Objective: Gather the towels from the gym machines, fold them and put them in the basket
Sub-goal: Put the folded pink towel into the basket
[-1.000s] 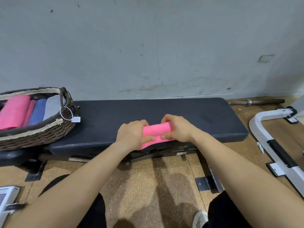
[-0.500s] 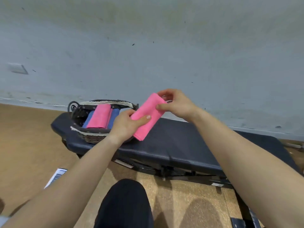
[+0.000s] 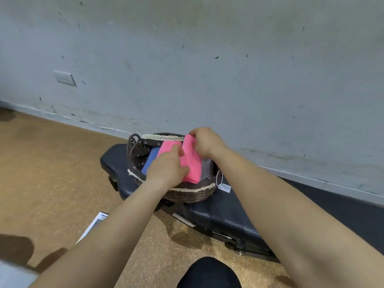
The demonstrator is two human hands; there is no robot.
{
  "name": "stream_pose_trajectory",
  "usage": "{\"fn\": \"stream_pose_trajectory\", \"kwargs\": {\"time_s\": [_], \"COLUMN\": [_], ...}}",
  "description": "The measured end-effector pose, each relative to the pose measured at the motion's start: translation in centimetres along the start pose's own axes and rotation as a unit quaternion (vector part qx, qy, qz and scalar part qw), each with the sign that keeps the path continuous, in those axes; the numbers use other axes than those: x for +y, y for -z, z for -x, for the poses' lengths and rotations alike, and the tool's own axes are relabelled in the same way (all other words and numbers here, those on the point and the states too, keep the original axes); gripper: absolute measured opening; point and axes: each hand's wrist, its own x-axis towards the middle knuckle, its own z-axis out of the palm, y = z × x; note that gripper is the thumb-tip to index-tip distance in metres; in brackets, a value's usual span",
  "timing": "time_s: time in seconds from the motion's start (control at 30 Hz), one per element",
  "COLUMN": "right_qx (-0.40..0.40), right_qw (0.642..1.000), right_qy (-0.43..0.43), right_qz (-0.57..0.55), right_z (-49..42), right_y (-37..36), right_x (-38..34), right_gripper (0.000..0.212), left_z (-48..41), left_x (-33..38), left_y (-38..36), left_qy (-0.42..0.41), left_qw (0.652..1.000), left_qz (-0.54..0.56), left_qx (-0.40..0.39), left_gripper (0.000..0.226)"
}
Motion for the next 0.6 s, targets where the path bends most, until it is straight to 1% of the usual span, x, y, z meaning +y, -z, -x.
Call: {"fn": "stream_pose_trajectory", "kwargs": {"time_s": [0.1,0.17,0.23,0.3,0.33,0.37,0.4,0.47,0.53,0.6], "right_qx": [-0.021,-0.009,0.041,0.104,0.111,0.093,0.056,-0.038,-0.111,-0.145], "right_qw": [0.998,0.995,0.989,0.981,0.979,0.98,0.981,0.973,0.959,0.954], "right_qy": [0.011,0.024,0.046,0.078,0.097,0.117,0.133,0.162,0.163,0.144], "right_qz": [0.054,0.093,0.135,0.145,0.138,0.129,0.127,0.158,0.205,0.219], "right_z": [-1.1,-1.4,-1.4,-1.1,-0.8,-0.6,-0.4,0.1,0.2,-0.1], "right_y": [-1.5,-2.5,-3.5,-3.7,-3.5,-3.4,-3.3,-3.3,-3.3,-3.7], "right_x": [0.0,0.1,0.5,0.7,0.7,0.9,1.0,1.5,1.9,2.1], "right_gripper": [0.021,0.02,0.032,0.032,0.028,0.028,0.034,0.059,0.08,0.09], "left_z": [-1.1,-1.5,-2.1,-3.1,-3.9,-4.6,-5.3,-6.4,-7.1,-7.4], "left_x": [-0.3,-0.7,-1.4,-2.6,-3.4,-4.1,-4.8,-5.6,-6.0,-6.4], "left_y": [-0.6,-0.9,-0.9,-0.3,0.0,0.2,0.3,0.2,0.0,-0.4], "left_qy": [-0.001,-0.005,-0.033,-0.058,-0.068,-0.08,-0.094,-0.124,-0.136,-0.133], "left_qw": [0.996,0.991,0.99,0.991,0.991,0.99,0.989,0.983,0.97,0.958], "left_qz": [-0.091,-0.131,-0.138,-0.116,-0.109,-0.106,-0.107,-0.124,-0.161,-0.2], "left_qx": [-0.018,-0.012,-0.004,0.025,0.041,0.045,0.028,-0.047,-0.121,-0.156], "left_gripper": [0.045,0.042,0.038,0.033,0.034,0.039,0.046,0.058,0.059,0.058]}}
